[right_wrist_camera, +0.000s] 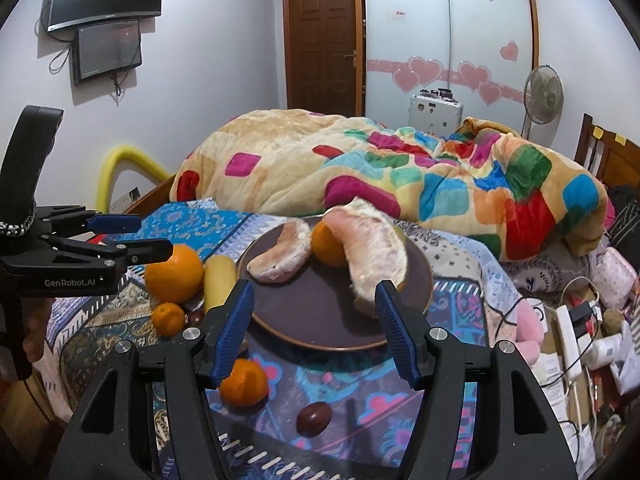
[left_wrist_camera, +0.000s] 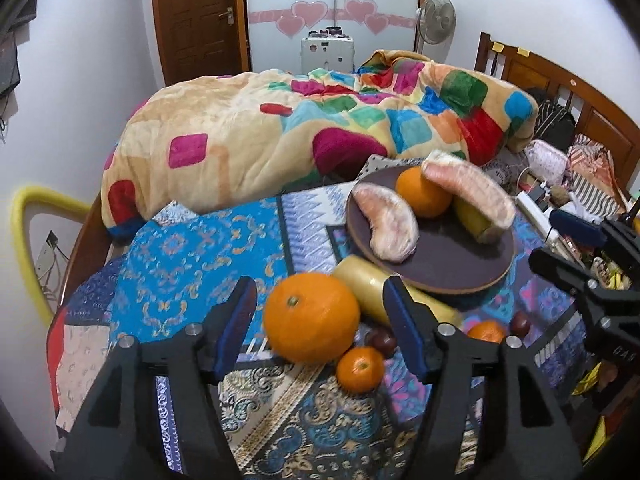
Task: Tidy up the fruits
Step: 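Lower both pomelo segments onto the purple plate and open both tools, then grasp a second yellow fruit with the right tool while the left tool approaches a large orange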
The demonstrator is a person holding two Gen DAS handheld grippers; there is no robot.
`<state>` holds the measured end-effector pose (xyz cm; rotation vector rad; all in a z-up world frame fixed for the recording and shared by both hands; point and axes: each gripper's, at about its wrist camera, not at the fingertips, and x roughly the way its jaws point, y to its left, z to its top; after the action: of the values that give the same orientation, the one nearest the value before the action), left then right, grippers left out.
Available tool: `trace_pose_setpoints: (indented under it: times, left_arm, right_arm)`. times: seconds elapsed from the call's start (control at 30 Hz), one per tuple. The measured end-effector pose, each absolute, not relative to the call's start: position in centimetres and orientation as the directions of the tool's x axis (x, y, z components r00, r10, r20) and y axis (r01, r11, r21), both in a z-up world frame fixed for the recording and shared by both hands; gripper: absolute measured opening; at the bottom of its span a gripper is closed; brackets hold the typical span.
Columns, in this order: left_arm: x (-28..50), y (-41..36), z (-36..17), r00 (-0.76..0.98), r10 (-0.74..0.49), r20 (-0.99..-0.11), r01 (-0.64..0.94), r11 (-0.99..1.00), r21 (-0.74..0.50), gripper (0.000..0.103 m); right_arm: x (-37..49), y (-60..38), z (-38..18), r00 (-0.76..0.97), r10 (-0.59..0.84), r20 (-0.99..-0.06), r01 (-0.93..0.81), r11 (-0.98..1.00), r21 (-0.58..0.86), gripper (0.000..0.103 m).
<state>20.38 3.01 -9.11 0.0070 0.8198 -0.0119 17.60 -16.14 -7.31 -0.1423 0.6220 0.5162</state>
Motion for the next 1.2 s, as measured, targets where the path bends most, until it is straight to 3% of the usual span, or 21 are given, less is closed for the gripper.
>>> trace_pose_setpoints:
  times: [0.2, 0.33, 0.5, 0.6, 1.07, 1.2]
  left_arm:
    - [21.0, 4.1, -11.9, 0.641, -0.018, -0.767, 0.01, 1.0, -0.015, 0.07]
    - [21.6, 4.3, -13.2, 0.631, -0.037, -0.775, 0.02, 0.999, -0.032, 0.078]
    - [22.8, 3.9, -14.5, 0.617, -0.033, -0.786, 0.029, 0.999, -0.019, 0.078]
    - [22.9, 4.2, -14.6, 0.621, -0.067, -0.781, 0.038, 0.998, -0.055, 0.069]
    - [19.5, 6.2, -13.2, 0.636, -0.064, -0.769, 0.009, 0.997, -0.075, 0.068]
    - [17.8, 7.1, -13.1, 0.64, -0.042, -0.768, 0.003, 0.999, -0.053, 0.068]
  right_arm:
    - [17.7, -15.6, -8.5, 0.668, 0.433, -0.605, -0.515, 0.856, 0.044, 0.059]
    - [17.8, -15.2, -9.4, 0.655, 0.434, -0.619, -0.522, 0.852, 0.045, 0.059]
    - [18.3, -15.1, -10.3, 0.646, 0.429, -0.631, -0.522, 0.852, 0.045, 0.059]
    - [18.3, -15.2, -10.4, 0.641, 0.433, -0.634, -0.523, 0.851, 0.052, 0.059]
    - [17.4, -12.6, -10.9, 0.561, 0.491, -0.666, -0.605, 0.793, 0.075, 0.059]
    - [17.6, -11.0, -11.7, 0.514, 0.506, -0.693, -0.64, 0.764, 0.082, 0.045]
